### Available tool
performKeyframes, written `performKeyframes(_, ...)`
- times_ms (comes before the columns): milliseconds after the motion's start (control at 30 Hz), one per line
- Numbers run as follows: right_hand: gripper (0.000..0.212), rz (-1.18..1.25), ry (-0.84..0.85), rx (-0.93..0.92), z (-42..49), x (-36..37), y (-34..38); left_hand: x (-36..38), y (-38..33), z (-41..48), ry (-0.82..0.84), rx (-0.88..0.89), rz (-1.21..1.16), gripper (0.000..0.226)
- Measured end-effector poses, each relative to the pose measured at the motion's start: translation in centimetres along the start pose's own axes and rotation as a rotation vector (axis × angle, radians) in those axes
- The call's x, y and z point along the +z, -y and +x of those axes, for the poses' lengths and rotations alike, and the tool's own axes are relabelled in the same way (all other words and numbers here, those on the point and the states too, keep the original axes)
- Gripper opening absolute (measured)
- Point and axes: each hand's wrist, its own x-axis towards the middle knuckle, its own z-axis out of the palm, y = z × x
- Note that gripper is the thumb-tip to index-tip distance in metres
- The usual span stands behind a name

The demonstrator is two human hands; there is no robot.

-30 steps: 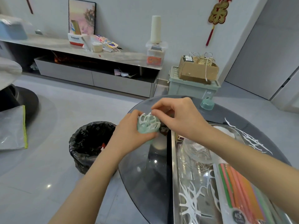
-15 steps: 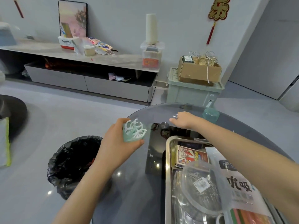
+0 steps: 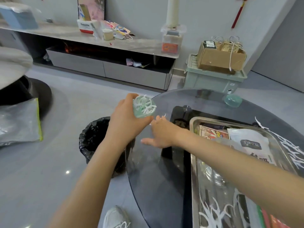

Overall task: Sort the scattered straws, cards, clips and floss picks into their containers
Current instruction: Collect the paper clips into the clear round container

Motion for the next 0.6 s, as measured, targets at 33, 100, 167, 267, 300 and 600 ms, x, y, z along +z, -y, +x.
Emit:
performKeyframes(33, 0.08, -0.018, -0.006, -0.037, -1.1, 0.3, 1.4, -0.6, 0.4, -0.6, -0.002, 0.0, 0.024, 0.06)
performKeyframes(100, 0.084, -0.027, -0.015, -0.073, -3.3, 1.0, 4.1, -2.0, 1.8, -2.2, 0.012, -0.005, 0.048, 0.063)
performKeyframes(167, 0.083, 0.041, -0.043, -0.066, -5.3, 1.7, 5.8, -3.2, 3.1, -3.6, 0.039, -0.017, 0.058, 0.066)
performKeyframes(267, 0.066, 0.124, -0.16, -0.053, -7.4, 2.8, 7.7, -4.8, 4.6, -5.5, 0.066, -0.049, 0.024, 0.063)
performKeyframes(300, 0.06, 0.119, -0.201, -0.043, -7.9, 3.1, 8.5, -5.3, 5.0, -6.1, 0.073, -0.057, 0.004, 0.061)
performKeyframes(600, 0.03, -0.059, -0.294, -0.095, -11.4, 6.1, 12.4, -6.0, 5.5, -8.5, 0.102, -0.024, -0.01, 0.056)
